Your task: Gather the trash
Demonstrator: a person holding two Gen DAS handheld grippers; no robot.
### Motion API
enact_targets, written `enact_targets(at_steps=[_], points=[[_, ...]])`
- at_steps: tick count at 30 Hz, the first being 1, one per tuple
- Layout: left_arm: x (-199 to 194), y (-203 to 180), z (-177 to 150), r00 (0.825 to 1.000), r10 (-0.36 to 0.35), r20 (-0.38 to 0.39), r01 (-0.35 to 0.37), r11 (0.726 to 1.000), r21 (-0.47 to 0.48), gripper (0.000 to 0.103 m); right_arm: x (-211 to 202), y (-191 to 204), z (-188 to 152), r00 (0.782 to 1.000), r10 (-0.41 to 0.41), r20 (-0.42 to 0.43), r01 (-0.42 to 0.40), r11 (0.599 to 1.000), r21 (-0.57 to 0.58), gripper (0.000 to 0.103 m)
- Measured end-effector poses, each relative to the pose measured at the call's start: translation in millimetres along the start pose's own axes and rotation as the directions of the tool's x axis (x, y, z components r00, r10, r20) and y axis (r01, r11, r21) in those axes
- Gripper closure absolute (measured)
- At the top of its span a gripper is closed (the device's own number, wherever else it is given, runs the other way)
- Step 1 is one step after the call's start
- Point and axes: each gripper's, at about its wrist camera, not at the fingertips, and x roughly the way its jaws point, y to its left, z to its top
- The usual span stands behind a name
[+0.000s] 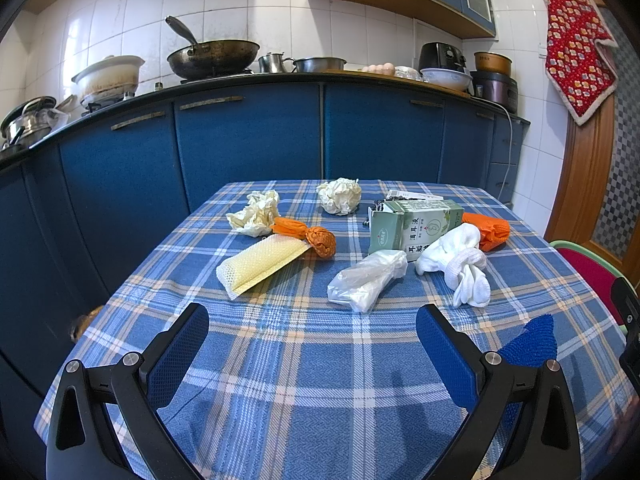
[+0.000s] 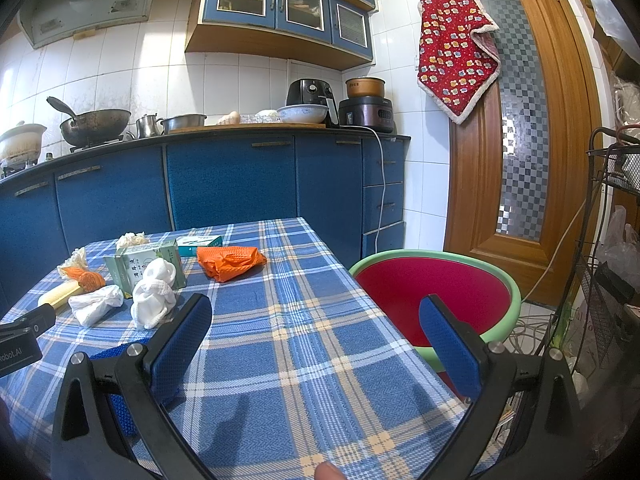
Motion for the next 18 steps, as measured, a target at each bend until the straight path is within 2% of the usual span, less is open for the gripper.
enact_targets(at_steps=[10, 15, 18], points=[[1.8, -2.2, -0.5, 1.000, -0.011, -0.008, 0.011, 1.000, 0.003, 0.000, 1.0, -2.5, 0.2, 1.000, 0.015, 0.003, -0.015, 1.000, 0.022, 0.001], [5.8, 7.4, 5.2, 0.999, -0.021, -0.040, 0.021, 1.000, -0.003, 0.000, 5.4, -2.3, 3.1, 0.999, 0.021, -0.024, -0.021, 1.000, 0.003, 0.001], [1.8, 16.9, 14.0, 0.999, -0.021, -0.029, 0.021, 1.000, -0.008, 0.000, 7.4, -2.4, 7.6, 0.998, 0.028, -0.050, -0.028, 1.000, -0.009, 0.001]])
